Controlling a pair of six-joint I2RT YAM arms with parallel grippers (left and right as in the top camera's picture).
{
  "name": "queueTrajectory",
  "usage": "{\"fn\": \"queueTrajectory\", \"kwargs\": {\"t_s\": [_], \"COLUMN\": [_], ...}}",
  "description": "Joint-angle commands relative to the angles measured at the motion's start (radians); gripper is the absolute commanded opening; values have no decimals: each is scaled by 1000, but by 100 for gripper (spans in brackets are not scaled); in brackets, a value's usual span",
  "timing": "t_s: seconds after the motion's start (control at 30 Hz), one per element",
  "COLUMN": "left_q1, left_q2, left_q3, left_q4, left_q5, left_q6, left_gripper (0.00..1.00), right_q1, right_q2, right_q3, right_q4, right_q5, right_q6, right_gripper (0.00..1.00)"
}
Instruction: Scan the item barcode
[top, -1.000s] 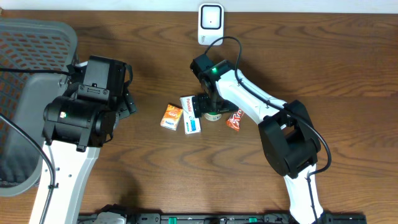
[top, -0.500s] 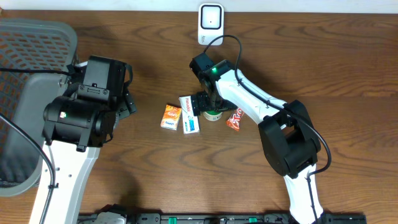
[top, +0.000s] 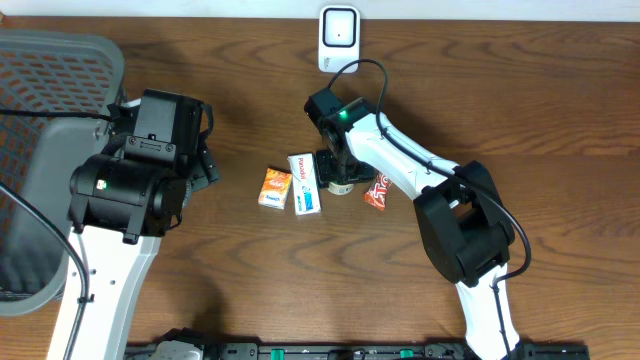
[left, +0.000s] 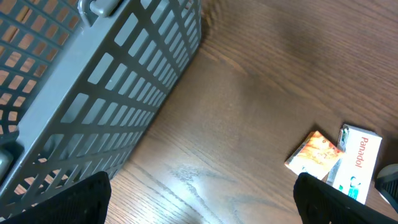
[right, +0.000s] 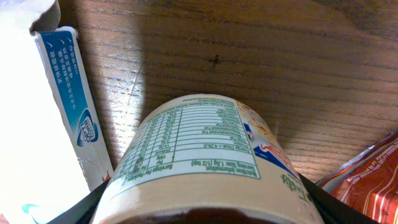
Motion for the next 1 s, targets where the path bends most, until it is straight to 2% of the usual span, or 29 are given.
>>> {"fn": "queueTrajectory", "kwargs": {"t_s": [0.0, 0.13, 0.27, 0.4, 0.47, 0.5, 0.6, 0.7, 0.77, 0.83, 0.97], "left_q1": [5, 5, 5, 5, 5, 5, 5, 5, 5, 5, 5], "left_q2": [6, 6, 6, 6, 6, 6, 6, 6, 6, 6, 6], "left_q3": [0, 0, 0, 0, 0, 0, 0, 0, 0, 0, 0], "left_q4": [0, 0, 0, 0, 0, 0, 0, 0, 0, 0, 0], "left_q5": [-13, -13, -13, -13, -13, -13, -13, -13, -13, -13, -13], "left_q6": [10, 9, 9, 10, 10, 10, 10, 10, 10, 10, 10], "left_gripper": [94, 94, 94, 94, 94, 94, 94, 94, 94, 94, 94], "right_q1": [12, 12, 11, 11, 11, 11, 12, 12, 12, 12, 11], "right_q2": [11, 36, 96, 105, 105, 105, 106, 107, 109, 110, 110], "right_q3": [-14, -19, -19, -19, -18, -19, -19, -19, -19, -19, -19], "right_q4": [7, 14, 14, 13, 2, -4, -8, -6, -6, -11, -32], "right_q5": [-8, -11, -57, -57, -57, -56, -53, -52, -52, -47, -30], "right_q6": [29, 29, 31, 32, 33, 37, 38, 48, 48, 48, 48], "right_gripper": [64, 66, 61, 62, 68, 75, 79, 77, 74, 66, 63]}}
